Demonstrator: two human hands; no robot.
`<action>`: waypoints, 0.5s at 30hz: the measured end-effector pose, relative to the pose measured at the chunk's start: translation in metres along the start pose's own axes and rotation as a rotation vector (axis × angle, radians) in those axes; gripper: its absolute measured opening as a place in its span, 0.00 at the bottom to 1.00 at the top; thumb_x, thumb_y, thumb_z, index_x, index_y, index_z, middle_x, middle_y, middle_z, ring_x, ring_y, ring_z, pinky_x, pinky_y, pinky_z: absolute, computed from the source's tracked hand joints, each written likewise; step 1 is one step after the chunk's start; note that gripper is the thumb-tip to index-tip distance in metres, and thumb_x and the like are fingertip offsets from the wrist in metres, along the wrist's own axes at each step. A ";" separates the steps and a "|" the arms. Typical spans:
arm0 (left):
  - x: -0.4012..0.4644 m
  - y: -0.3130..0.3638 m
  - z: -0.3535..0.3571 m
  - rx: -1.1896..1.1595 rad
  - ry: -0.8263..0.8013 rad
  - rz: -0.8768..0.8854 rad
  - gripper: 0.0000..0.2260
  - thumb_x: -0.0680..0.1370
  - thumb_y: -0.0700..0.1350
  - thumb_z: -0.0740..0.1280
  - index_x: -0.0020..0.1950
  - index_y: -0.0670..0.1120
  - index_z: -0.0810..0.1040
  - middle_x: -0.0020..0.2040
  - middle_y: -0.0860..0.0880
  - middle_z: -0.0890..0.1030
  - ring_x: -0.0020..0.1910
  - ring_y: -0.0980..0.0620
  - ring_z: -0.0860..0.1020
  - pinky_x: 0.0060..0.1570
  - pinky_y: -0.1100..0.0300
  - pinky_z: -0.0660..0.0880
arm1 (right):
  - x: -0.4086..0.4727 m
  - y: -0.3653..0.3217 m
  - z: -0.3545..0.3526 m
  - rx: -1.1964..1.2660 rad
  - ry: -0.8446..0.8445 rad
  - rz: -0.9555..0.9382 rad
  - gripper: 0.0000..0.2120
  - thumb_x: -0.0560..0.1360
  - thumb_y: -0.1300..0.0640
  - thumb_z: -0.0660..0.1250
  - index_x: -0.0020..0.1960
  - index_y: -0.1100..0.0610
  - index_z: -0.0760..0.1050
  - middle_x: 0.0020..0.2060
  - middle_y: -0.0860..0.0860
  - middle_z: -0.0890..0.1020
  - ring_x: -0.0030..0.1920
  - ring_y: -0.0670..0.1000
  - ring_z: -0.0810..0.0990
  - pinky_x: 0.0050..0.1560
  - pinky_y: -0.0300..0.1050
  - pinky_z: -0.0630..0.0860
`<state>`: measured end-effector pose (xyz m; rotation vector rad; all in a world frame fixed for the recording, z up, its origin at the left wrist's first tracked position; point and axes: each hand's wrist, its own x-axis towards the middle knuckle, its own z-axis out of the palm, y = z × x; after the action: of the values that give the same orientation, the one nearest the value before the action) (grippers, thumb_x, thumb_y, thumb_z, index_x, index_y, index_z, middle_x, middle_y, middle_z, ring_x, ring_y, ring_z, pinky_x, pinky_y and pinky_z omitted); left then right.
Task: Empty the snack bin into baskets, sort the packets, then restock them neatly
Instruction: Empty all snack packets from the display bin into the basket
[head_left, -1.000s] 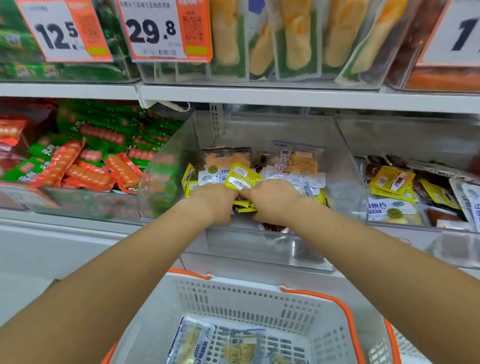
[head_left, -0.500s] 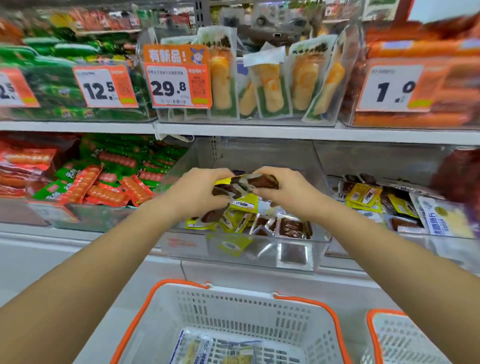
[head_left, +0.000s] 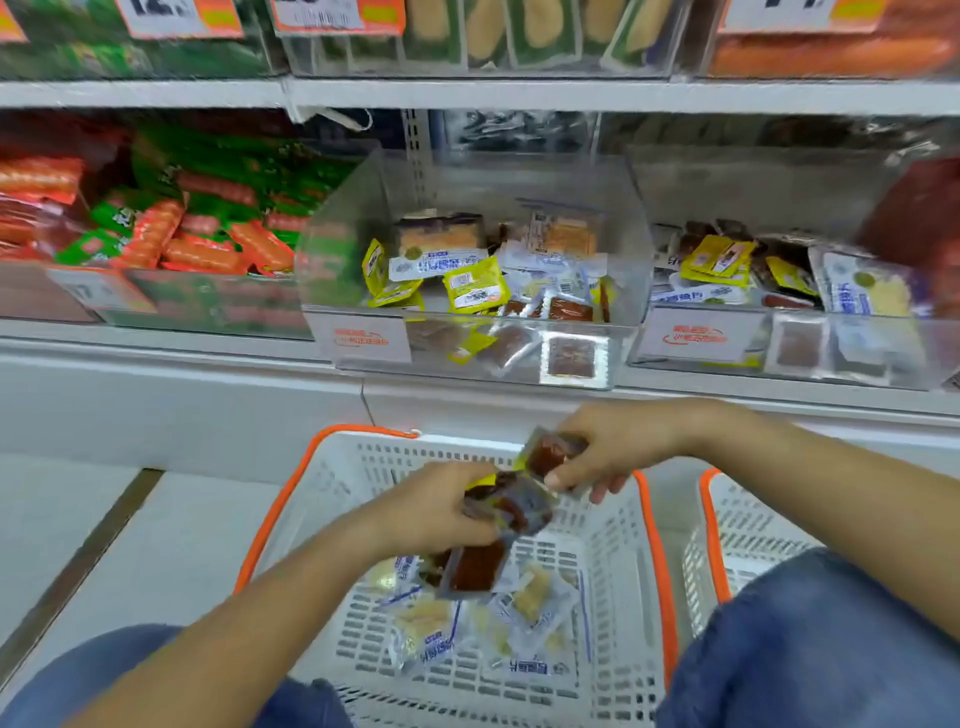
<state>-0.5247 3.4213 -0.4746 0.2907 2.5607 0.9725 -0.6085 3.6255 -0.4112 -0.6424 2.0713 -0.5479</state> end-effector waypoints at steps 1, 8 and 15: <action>0.008 -0.015 0.024 0.020 -0.068 -0.064 0.18 0.71 0.50 0.72 0.59 0.48 0.76 0.51 0.49 0.81 0.51 0.51 0.79 0.47 0.57 0.75 | 0.006 0.009 0.007 -0.045 -0.068 0.104 0.08 0.76 0.49 0.68 0.52 0.50 0.75 0.44 0.47 0.81 0.44 0.55 0.83 0.37 0.38 0.78; 0.030 -0.069 0.067 0.395 -0.208 -0.363 0.32 0.78 0.61 0.60 0.77 0.49 0.56 0.75 0.47 0.63 0.71 0.47 0.67 0.66 0.51 0.68 | 0.008 0.029 0.009 -0.677 -0.021 0.214 0.29 0.78 0.41 0.61 0.74 0.53 0.63 0.68 0.52 0.72 0.66 0.54 0.71 0.61 0.44 0.67; 0.020 0.010 -0.061 0.282 0.370 -0.070 0.12 0.79 0.53 0.62 0.62 0.56 0.76 0.46 0.63 0.79 0.45 0.56 0.80 0.45 0.59 0.74 | -0.001 -0.023 -0.032 -0.480 0.678 -0.171 0.12 0.79 0.48 0.61 0.61 0.45 0.76 0.46 0.43 0.82 0.50 0.47 0.80 0.44 0.40 0.70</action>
<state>-0.5680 3.3983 -0.4315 0.1011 3.0281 0.6893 -0.6293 3.6133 -0.3805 -1.0193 2.8471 -0.3912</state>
